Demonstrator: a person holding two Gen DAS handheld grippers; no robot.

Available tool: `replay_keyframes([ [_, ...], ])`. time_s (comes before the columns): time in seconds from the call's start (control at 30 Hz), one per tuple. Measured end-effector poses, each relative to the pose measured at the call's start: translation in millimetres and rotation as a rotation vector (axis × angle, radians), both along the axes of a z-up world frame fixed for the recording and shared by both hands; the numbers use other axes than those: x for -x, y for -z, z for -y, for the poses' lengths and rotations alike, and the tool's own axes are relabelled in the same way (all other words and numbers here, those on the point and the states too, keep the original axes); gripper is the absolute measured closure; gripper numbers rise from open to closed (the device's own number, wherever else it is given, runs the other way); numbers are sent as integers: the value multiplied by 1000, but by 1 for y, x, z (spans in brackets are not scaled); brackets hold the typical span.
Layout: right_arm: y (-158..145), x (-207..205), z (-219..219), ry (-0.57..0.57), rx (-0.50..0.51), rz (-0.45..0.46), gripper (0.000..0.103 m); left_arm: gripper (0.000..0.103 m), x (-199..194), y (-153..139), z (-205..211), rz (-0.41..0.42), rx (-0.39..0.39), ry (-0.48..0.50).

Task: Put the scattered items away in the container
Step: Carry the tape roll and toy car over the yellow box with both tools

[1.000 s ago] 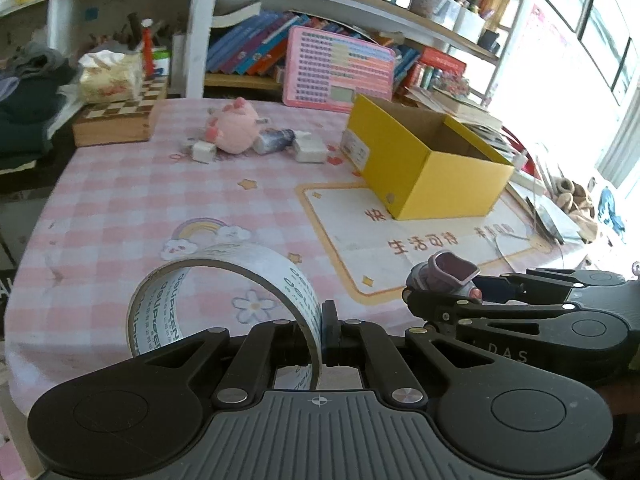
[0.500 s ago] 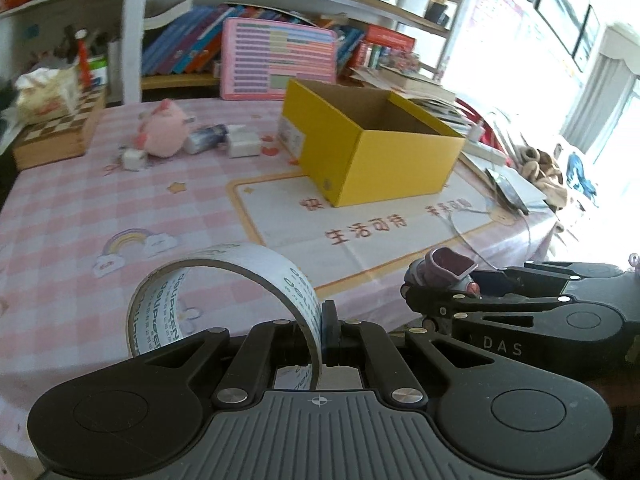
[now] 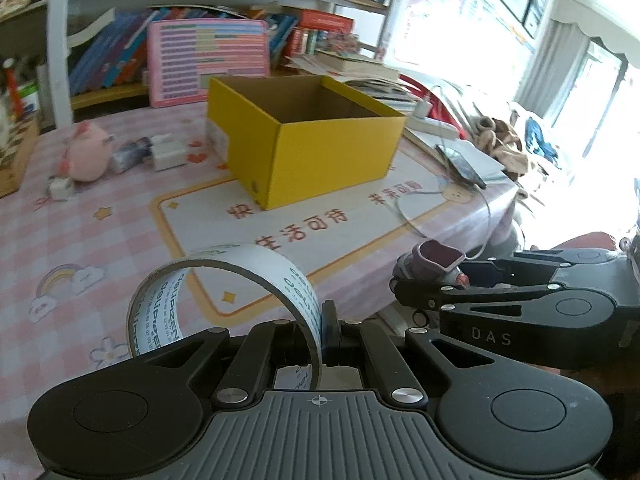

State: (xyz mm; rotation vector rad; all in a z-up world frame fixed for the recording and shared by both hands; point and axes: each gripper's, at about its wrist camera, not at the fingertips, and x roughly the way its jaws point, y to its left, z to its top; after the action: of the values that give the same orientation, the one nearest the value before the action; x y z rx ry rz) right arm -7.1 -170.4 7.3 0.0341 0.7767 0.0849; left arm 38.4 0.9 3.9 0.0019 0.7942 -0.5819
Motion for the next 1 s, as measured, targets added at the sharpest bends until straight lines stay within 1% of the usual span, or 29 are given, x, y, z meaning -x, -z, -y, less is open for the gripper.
replay_keyframes([
  [0.33, -1, -8, 16, 52, 4, -2, 64, 100, -6, -1, 22, 20, -16, 104],
  [0.7, -1, -27, 22, 59, 13, 4, 64, 100, -27, -1, 33, 37, -11, 141],
  [1.0, -1, -60, 26, 48, 14, 10, 64, 100, -51, 1, 40, 46, -11, 164],
])
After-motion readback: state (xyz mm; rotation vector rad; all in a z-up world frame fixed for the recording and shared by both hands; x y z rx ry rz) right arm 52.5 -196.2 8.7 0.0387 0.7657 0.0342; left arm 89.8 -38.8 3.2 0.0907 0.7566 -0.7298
